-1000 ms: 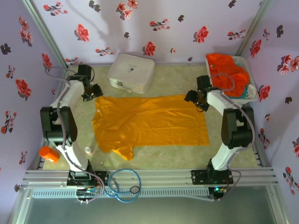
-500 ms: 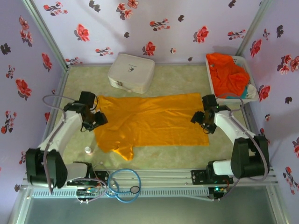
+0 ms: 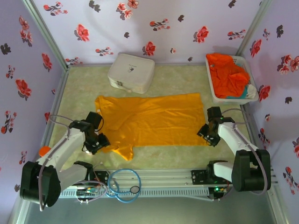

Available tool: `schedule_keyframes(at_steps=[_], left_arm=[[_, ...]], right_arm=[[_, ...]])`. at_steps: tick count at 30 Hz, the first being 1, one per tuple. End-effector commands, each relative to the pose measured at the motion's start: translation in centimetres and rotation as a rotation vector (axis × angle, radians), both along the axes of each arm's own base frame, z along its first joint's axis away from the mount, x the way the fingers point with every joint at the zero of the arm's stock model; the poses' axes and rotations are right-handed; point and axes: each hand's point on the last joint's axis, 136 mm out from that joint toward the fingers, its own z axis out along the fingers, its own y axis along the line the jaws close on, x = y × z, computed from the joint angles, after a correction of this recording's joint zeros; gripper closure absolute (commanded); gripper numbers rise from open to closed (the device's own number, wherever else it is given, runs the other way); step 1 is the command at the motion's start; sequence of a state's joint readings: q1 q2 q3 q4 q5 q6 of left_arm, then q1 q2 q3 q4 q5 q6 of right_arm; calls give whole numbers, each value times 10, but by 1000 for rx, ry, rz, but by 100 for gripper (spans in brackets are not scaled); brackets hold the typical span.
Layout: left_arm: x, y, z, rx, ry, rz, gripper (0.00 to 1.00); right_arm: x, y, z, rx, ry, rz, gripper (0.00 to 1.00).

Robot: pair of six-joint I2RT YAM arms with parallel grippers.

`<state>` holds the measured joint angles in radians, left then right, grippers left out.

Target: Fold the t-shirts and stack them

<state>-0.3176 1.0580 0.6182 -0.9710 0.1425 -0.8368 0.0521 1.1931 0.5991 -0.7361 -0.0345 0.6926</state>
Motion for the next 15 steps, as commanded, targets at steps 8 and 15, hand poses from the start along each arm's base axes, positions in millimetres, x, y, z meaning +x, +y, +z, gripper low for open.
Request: schedule_keyframes(at_steps=[8,15], left_arm=[[-4,-7,-14,-28,-4,73,52],[6,-13,-27,-35,-21,77,54]], right_arm=[[-11,6,-16,51,23,-51,51],[-6,6,-20,50,13,-64,60]])
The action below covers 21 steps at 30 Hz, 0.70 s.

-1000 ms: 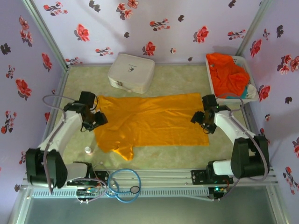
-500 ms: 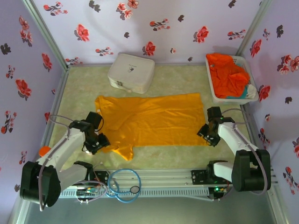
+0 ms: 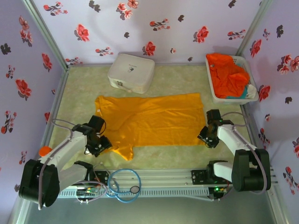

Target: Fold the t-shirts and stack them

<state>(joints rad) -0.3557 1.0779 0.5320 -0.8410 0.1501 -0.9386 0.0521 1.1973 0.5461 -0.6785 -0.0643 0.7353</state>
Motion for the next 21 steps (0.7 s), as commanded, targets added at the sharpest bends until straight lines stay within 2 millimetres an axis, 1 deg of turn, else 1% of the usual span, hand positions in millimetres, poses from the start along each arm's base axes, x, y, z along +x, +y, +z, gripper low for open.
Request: schedule_keyframes(at_steps=[1,2,5,7,8,9,16,19,21], left_arm=[[8,-6,-6,-18,-24,16,56],[8,-6,-7,-16,-26,17,59],[11,-6,-9,-16,-42,17,73],[14,-7,-6,-16,-50,15,87],[14,-7,-4,-15,-52,13,93],[16,-6,0,-13,-56,13,100],[30,-5,35,8,-96,-26,100],[41,-10,47,-30,-110,-31,100],[49,-11,54,-38,-122,-45,100]], right_arm=[[0,1,-7,15,7,-28,63],[1,1,-8,16,5,-29,67],[4,1,-8,11,1,-29,78],[7,1,-6,12,-1,-28,90],[8,1,-5,14,-3,-25,96],[11,1,-2,14,-6,-24,99],[32,2,22,26,-61,-25,100],[42,-1,30,31,-70,-48,100],[50,0,33,53,-90,-52,100]])
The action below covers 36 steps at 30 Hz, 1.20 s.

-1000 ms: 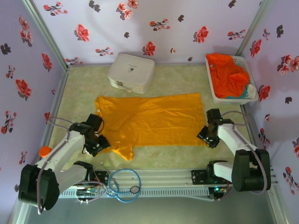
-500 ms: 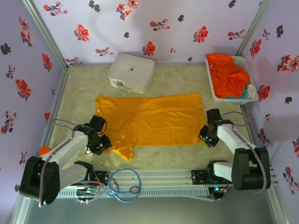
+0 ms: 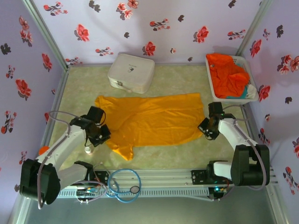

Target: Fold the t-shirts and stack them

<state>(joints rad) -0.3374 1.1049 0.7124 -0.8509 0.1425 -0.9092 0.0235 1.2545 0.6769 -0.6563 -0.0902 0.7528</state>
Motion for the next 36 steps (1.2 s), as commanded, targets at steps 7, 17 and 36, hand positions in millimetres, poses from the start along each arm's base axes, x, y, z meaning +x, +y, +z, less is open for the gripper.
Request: schedule_keyframes(at_steps=[7,17,36], left_arm=[[18,6,24,17,3,-71,100],[56,19,58,33,-61,-102,100],[158,32,63,14,-117,-120,100]], right_arm=[[23,0,13,74,-24,-18,100],[54,2,23,150,-49,-23,100],[130,-9,21,221,-119,-88,100]])
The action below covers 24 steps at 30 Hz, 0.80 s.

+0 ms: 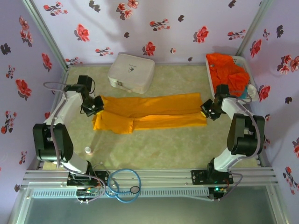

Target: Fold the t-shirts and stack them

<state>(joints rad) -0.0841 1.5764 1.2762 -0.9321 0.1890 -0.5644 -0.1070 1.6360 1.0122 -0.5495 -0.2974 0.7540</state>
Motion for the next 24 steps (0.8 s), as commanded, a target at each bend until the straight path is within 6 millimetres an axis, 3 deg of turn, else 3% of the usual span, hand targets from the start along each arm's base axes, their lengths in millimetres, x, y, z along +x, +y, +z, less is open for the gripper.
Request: schedule_keyframes(at_steps=[1,5,8,10,13,16,24], left_arm=[[22,1,8,-9,-40,-33,100],[33,3,-11,-2,6,-46,100],[33,5,-26,1,49,-47,88],[40,7,-29,5,31,-44,76],[37,12,-28,17,30,-43,73],[35,16,-20,38,15,-46,69],[-8,4,-12,7,22,-57,61]], right_arm=[[20,-2,8,22,-50,-19,100],[24,-4,3,10,-45,-14,95],[25,0,4,25,-57,-2,71],[24,0,8,24,-73,-2,61],[17,0,12,18,-82,3,49],[9,3,14,28,-87,5,46],[-16,16,13,58,-102,23,30]])
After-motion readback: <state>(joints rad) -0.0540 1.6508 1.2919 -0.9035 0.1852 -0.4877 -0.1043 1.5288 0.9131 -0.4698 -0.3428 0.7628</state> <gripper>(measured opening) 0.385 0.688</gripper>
